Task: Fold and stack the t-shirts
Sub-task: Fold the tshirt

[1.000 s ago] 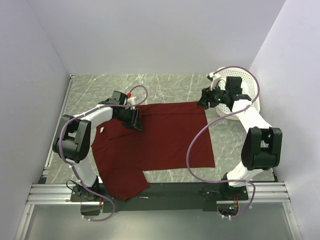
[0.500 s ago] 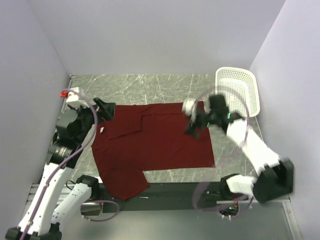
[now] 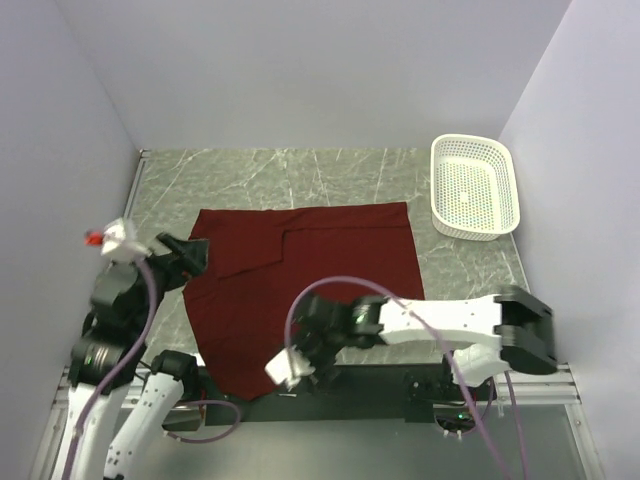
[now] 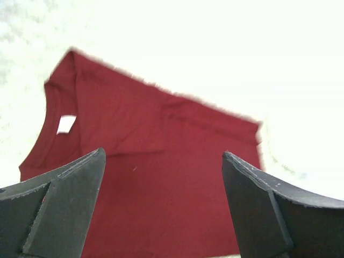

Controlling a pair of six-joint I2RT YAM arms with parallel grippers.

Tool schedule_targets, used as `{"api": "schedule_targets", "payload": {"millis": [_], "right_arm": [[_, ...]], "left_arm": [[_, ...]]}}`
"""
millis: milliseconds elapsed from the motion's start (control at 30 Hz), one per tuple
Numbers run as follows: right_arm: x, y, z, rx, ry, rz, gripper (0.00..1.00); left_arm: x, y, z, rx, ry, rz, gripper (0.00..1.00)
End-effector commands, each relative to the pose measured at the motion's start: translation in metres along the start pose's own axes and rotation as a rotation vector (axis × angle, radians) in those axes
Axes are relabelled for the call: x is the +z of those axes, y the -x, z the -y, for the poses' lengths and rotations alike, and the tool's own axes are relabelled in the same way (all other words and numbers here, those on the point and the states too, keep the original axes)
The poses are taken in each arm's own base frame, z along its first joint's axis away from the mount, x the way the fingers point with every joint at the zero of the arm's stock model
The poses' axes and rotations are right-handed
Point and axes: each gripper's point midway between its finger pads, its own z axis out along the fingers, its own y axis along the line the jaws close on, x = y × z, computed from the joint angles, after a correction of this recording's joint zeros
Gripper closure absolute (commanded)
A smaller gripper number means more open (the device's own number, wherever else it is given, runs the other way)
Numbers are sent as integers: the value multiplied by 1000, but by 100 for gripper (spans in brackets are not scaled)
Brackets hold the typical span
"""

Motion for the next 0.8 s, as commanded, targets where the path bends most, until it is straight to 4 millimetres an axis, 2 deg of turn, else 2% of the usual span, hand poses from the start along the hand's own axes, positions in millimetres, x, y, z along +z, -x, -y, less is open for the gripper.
{"api": "schedule_targets", "payload": {"millis": [0,67,100,167,200,367,400,467,500,700,767], "right_arm": [[33,17,18,-28,-111,-98,26],[48,30,24,-43,-158,-90,27],[61,33,19,-13,-151,-94,27],[69,51,29,1,-185,-64,27],[77,48,30,34,-191,-79,27],[96,66,38,40,-237,-32,27],[101,61,41,52,-253,-51,27],[107,67,45,53,-269,-52,27],[113,60,44,57,-260,-75,27],[130,55,33,43,-237,-104,28],[133,55,38,55,-259,-112,32]], "left_arm": [[-35,27,1,-71,-22,138,5],[-50,33,-2,-79,-31,185,5],[-56,34,-4,-78,-26,192,5],[-66,39,-7,-77,-22,223,5],[-76,44,-5,-73,-40,248,5],[-97,52,-4,-71,-73,294,5],[-101,54,-3,-71,-80,305,5],[-104,54,-2,-67,-89,308,5],[-105,55,-1,-66,-94,312,5],[-111,55,-4,-63,-91,323,4],[-114,56,-4,-62,-97,328,5]]}}
